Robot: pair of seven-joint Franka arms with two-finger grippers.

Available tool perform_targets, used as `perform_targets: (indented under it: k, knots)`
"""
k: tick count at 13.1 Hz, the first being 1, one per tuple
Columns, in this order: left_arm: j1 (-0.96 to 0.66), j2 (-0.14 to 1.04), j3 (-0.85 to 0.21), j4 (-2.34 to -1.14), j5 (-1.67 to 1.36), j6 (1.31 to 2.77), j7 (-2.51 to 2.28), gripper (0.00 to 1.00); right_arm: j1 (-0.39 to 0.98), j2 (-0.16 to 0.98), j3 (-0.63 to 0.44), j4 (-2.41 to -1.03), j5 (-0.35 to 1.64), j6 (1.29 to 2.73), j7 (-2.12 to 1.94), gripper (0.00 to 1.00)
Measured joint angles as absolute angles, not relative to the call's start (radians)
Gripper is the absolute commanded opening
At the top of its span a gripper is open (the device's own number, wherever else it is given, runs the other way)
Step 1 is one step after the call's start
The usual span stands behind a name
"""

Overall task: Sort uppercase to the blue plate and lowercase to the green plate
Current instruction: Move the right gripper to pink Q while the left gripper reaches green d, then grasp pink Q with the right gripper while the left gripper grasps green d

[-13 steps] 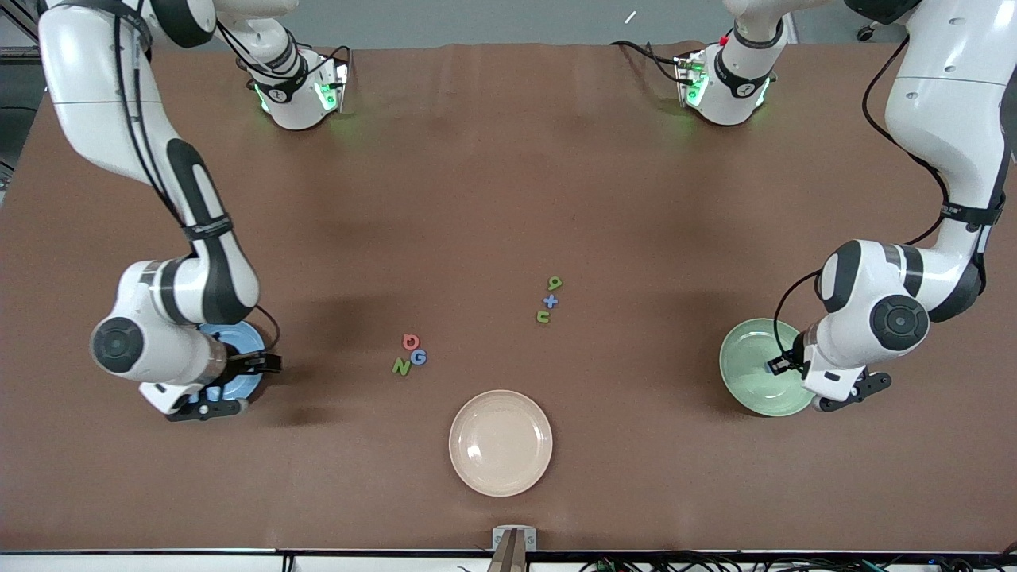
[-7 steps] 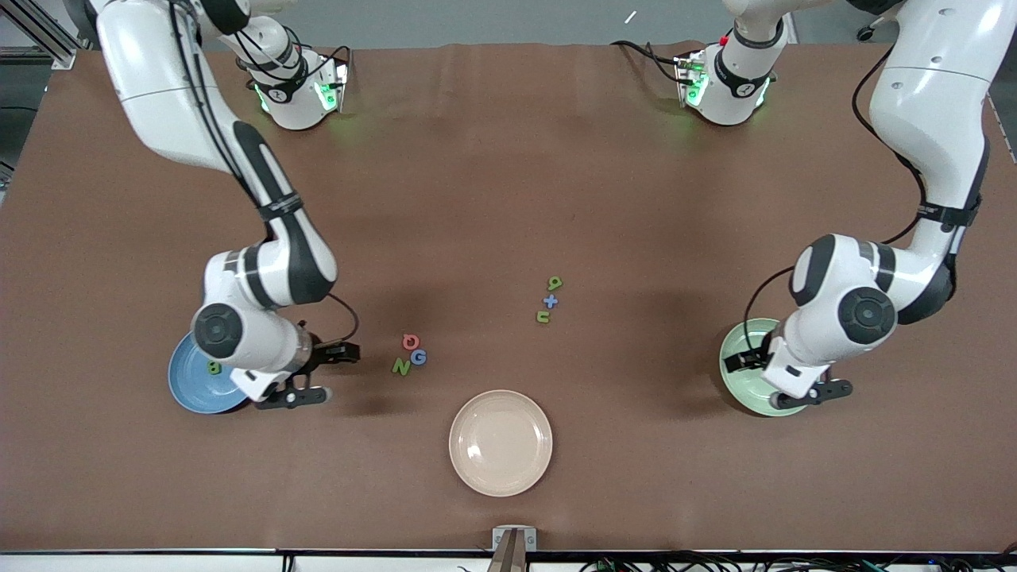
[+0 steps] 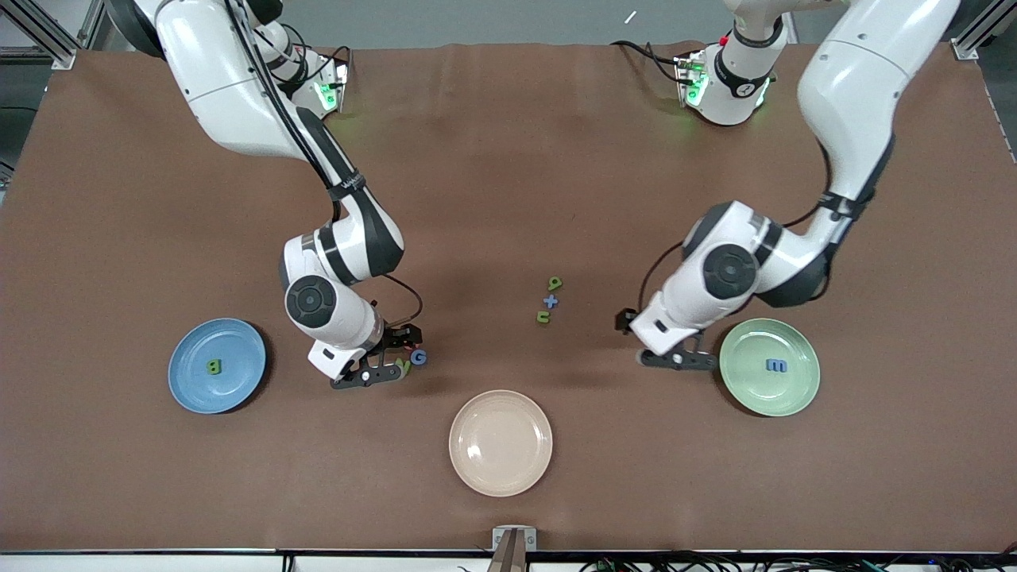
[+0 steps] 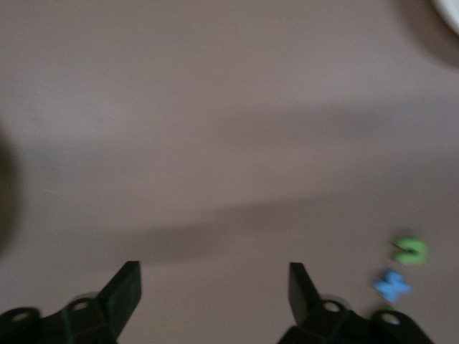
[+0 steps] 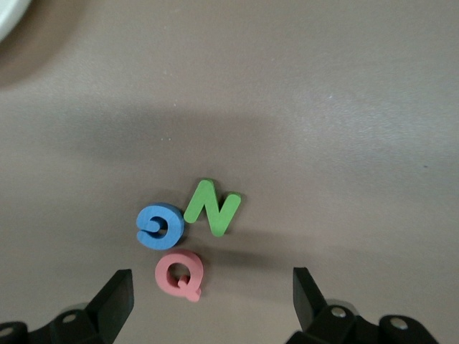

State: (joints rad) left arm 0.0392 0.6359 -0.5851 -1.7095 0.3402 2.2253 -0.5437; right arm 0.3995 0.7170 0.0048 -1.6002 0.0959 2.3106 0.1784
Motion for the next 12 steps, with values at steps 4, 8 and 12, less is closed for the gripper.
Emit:
perform_targets:
  k: [4,8,12]
  knots:
    - [-0.093,0.67,-0.584,-1.72,0.414,2.239,-0.581,0.85,0.417,0.747,0.005,-1.611,0.096,2.335,0.194,0.93]
    - [-0.163,0.715,-0.583,-1.768,0.429,2.316,-0.644,0.83,0.446,0.757,0.004,-1.614,0.096,2.348,0.234,0.67]
    - [-0.194,0.74,-0.583,-1.778,0.461,2.334,-0.649,0.79,0.446,0.759,-0.003,-1.614,0.095,2.349,0.234,0.24]
